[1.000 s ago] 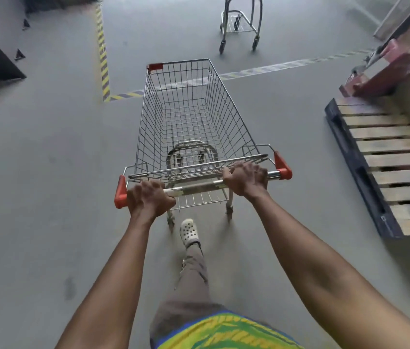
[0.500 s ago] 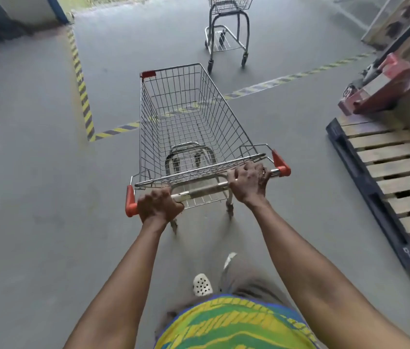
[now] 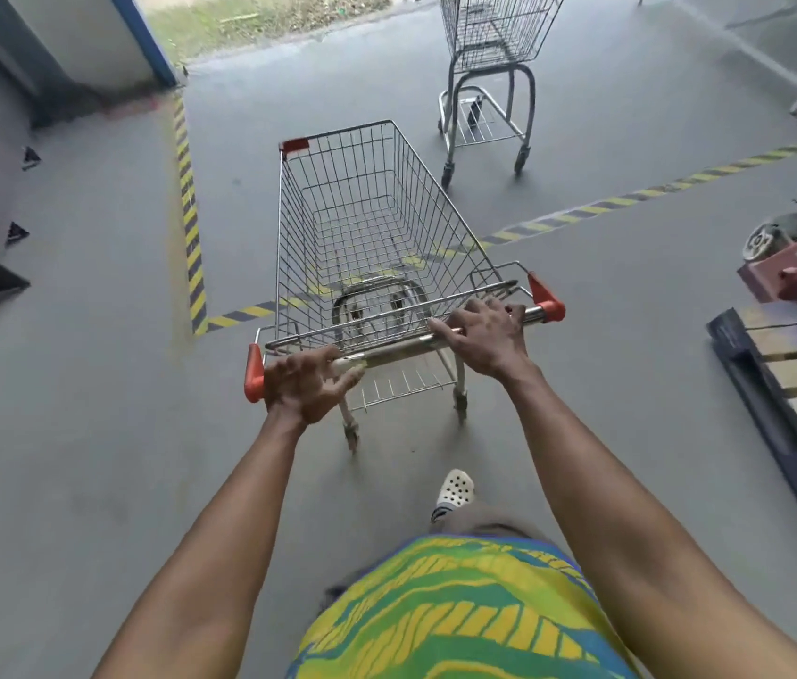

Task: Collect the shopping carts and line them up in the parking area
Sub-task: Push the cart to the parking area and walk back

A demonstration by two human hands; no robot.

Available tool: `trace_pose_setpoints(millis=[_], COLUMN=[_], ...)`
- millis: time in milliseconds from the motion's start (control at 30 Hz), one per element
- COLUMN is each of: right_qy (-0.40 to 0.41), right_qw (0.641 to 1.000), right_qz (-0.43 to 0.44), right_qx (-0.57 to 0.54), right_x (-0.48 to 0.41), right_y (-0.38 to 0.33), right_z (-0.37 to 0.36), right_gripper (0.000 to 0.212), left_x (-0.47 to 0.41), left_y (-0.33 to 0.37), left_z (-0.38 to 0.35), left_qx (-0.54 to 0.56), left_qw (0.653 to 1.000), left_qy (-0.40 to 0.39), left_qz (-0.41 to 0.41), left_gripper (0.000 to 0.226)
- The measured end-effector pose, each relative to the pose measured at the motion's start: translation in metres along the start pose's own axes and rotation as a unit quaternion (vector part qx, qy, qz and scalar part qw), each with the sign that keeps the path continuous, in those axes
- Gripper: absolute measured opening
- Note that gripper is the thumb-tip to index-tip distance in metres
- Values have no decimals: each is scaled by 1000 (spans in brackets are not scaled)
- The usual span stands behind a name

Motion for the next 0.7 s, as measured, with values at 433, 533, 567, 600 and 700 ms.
trace_pose_setpoints(millis=[433, 533, 567, 600, 700], right_qy=[-31, -21, -18, -18, -14], right_qw=[996, 996, 996, 996, 998], right_qz=[79, 83, 83, 82, 55], right_qx=[-1, -13, -13, -14, -7], right_x=[-269, -341, -365, -390, -462], right_y=[16, 17, 16, 15, 13], right_z=[88, 111, 121, 131, 157], right_gripper=[68, 66, 63, 61, 62], left_x=[-296, -371, -398, -424, -502], left_y=[-39, -52, -55, -58, -65], left_z=[13, 20, 23, 27, 38], left_qx=[-36, -39, -40, -41, -45], left_qw=[995, 995, 996, 996, 996], left_qy=[-28, -10, -6, -5, 1], left_qz=[86, 88, 86, 83, 71], left_gripper=[96, 94, 92, 91, 89])
Point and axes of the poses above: each hand's wrist, its own x-axis away from the middle knuckle, its own z-axis out of the back of the hand, y = z × x, the point moved 6 cm from there along -x, towards the middle knuckle, and after that the axes turned 8 degrees about -y, right-handed, at the moved point
